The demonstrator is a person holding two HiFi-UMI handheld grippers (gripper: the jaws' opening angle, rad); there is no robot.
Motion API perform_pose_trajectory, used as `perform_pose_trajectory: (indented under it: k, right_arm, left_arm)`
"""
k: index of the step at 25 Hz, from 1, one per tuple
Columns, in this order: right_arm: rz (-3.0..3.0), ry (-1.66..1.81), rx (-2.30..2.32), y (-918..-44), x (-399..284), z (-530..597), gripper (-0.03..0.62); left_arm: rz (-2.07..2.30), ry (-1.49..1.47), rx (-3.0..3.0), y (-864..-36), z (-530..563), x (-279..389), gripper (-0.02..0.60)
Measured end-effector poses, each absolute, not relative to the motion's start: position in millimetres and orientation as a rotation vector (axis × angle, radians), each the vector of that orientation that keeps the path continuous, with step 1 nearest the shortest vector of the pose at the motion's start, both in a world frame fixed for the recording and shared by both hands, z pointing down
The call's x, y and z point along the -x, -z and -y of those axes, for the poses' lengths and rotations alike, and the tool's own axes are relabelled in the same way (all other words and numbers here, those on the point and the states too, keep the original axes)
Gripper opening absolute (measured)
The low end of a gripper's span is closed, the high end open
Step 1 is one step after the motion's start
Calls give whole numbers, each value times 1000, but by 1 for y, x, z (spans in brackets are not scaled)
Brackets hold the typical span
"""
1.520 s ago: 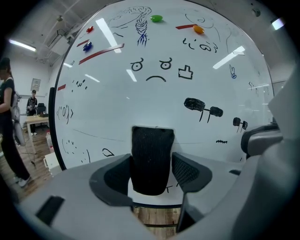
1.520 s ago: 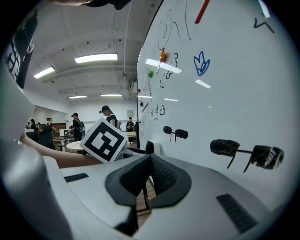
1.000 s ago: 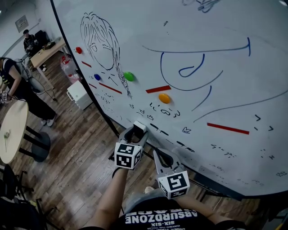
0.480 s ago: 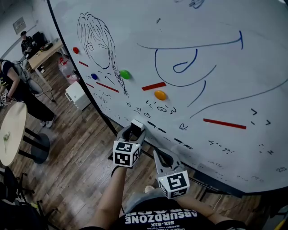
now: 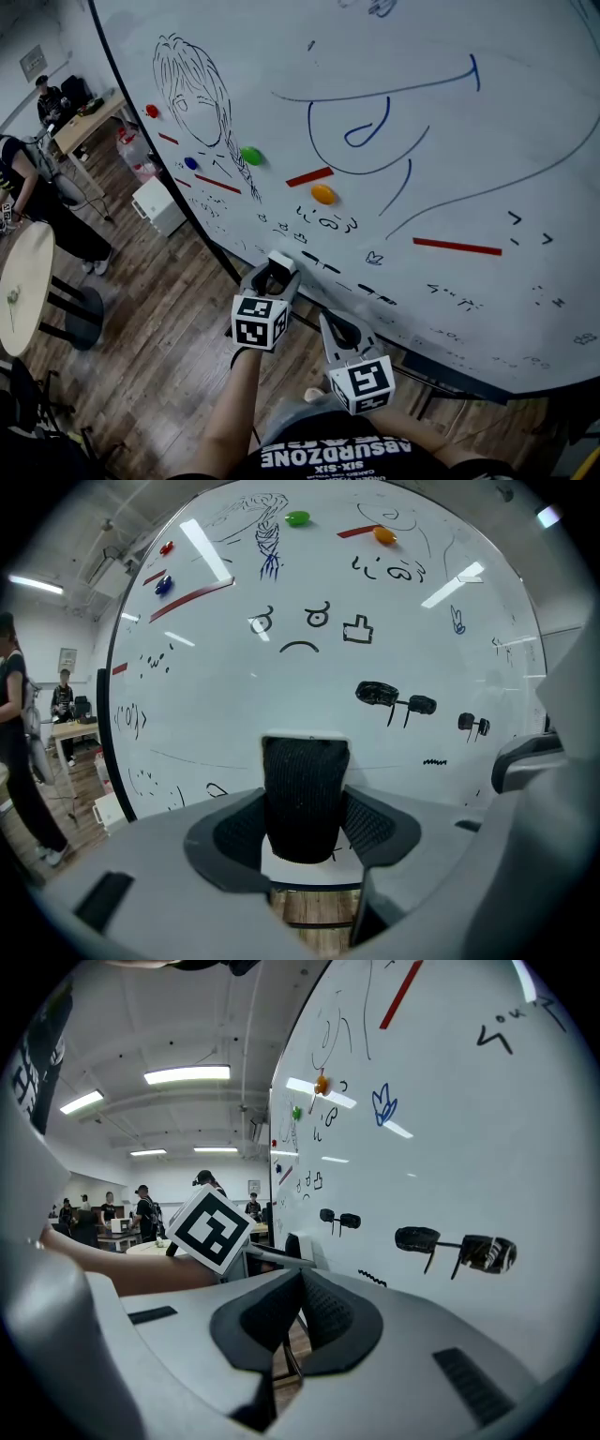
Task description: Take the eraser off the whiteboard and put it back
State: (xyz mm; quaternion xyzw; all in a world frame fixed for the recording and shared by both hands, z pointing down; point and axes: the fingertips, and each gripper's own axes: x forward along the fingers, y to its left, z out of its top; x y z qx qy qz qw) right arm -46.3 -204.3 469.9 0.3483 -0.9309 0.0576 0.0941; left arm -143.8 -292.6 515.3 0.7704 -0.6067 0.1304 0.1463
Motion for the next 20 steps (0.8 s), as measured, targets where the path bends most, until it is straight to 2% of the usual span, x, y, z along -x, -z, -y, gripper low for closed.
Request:
perform_pose_trajectory:
  k: [20]
  right_arm:
    - [2757, -171, -1092, -455, 59, 167, -2]
  left_arm:
    - [1724, -405, -2246, -499, 249, 157, 244]
